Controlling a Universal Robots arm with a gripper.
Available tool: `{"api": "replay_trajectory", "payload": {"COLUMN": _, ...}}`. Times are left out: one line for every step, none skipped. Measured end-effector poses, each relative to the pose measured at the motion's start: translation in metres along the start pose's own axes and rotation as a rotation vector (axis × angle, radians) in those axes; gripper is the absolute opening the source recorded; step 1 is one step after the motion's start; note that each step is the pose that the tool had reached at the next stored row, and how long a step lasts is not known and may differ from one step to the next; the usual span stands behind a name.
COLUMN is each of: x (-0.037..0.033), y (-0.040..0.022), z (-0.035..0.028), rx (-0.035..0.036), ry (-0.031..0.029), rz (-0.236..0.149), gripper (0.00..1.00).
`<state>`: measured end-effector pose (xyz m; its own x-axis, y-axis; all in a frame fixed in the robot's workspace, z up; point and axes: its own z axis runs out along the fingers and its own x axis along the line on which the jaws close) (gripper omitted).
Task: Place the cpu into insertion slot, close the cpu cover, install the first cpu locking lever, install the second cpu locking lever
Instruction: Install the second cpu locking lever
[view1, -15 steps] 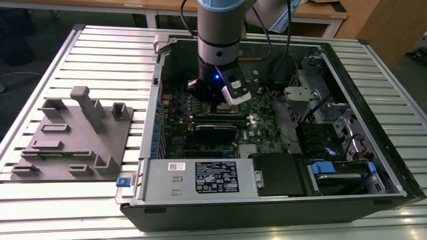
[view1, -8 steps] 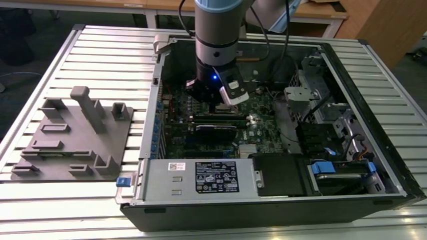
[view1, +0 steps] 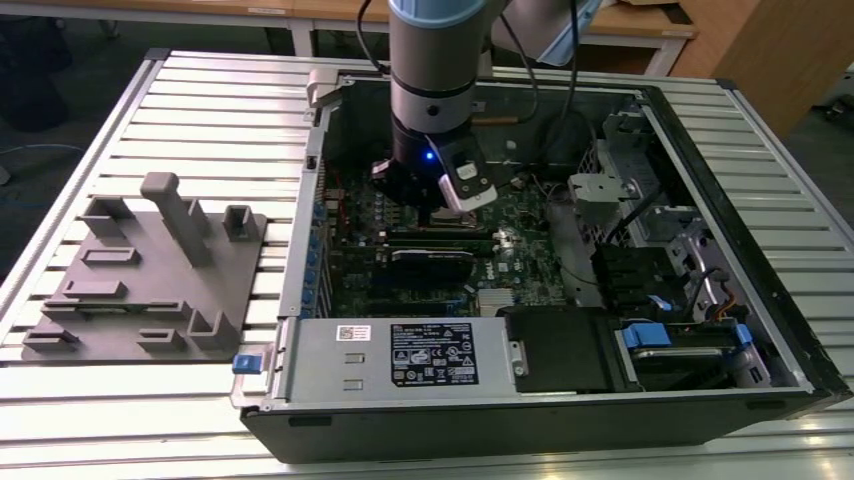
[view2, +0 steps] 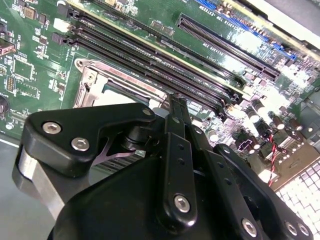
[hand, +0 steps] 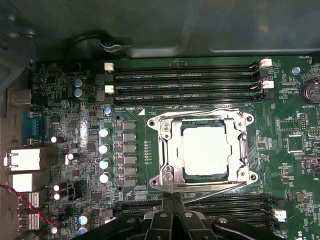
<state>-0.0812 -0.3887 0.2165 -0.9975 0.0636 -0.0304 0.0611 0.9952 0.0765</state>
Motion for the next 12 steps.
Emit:
{"api": "replay_trajectory", "payload": {"x": 0.0002, "y": -0.0001, "z": 0.0004, "rx": 0.0001, "ry": 0.0000, "rz": 0.000, "gripper": 0.11}}
{"api": "replay_trajectory", "payload": {"x": 0.0002, "y": -0.0001, "z": 0.0004, "rx": 0.0003, "ry": 0.0002, "rz": 0.000, "gripper": 0.11}}
{"api": "replay_trajectory", "payload": {"x": 0.0002, "y": -0.0001, "z": 0.0004, "rx": 0.0004, "ry": 0.0002, "rz": 0.000, "gripper": 0.11}}
{"api": "replay_trajectory", "payload": {"x": 0.0002, "y": -0.0001, "z": 0.0004, "rx": 0.0004, "ry": 0.0002, "rz": 0.000, "gripper": 0.11}}
{"api": "replay_trajectory", "payload": {"x": 0.0002, "y": -0.0001, "z": 0.0006, "rx": 0.0003, "ry": 0.0002, "rz": 0.000, "gripper": 0.11}}
{"api": "replay_trajectory", "payload": {"x": 0.0005, "y": -0.0001, "z": 0.0012, "rx": -0.0002, "ry": -0.0001, "rz": 0.000, "gripper": 0.11}}
{"api": "replay_trajectory", "payload": {"x": 0.0011, "y": -0.0002, "z": 0.0016, "rx": -0.0001, "ry": -0.0001, "rz": 0.000, "gripper": 0.11}}
{"api": "replay_trajectory", "payload": {"x": 0.0015, "y": -0.0003, "z": 0.0018, "rx": 0.0002, "ry": 0.0001, "rz": 0.000, "gripper": 0.11}}
{"api": "replay_trajectory", "payload": {"x": 0.0015, "y": -0.0003, "z": 0.0018, "rx": 0.0002, "ry": 0.0001, "rz": 0.000, "gripper": 0.11}}
{"api": "replay_trajectory", "payload": {"x": 0.0015, "y": -0.0003, "z": 0.0018, "rx": 0.0003, "ry": 0.0001, "rz": 0.000, "gripper": 0.11}}
{"api": "replay_trajectory", "payload": {"x": 0.0015, "y": -0.0003, "z": 0.0018, "rx": 0.0003, "ry": 0.0001, "rz": 0.000, "gripper": 0.11}}
{"api": "replay_trajectory", "payload": {"x": 0.0015, "y": -0.0003, "z": 0.0018, "rx": 0.0003, "ry": 0.0002, "rz": 0.000, "gripper": 0.11}}
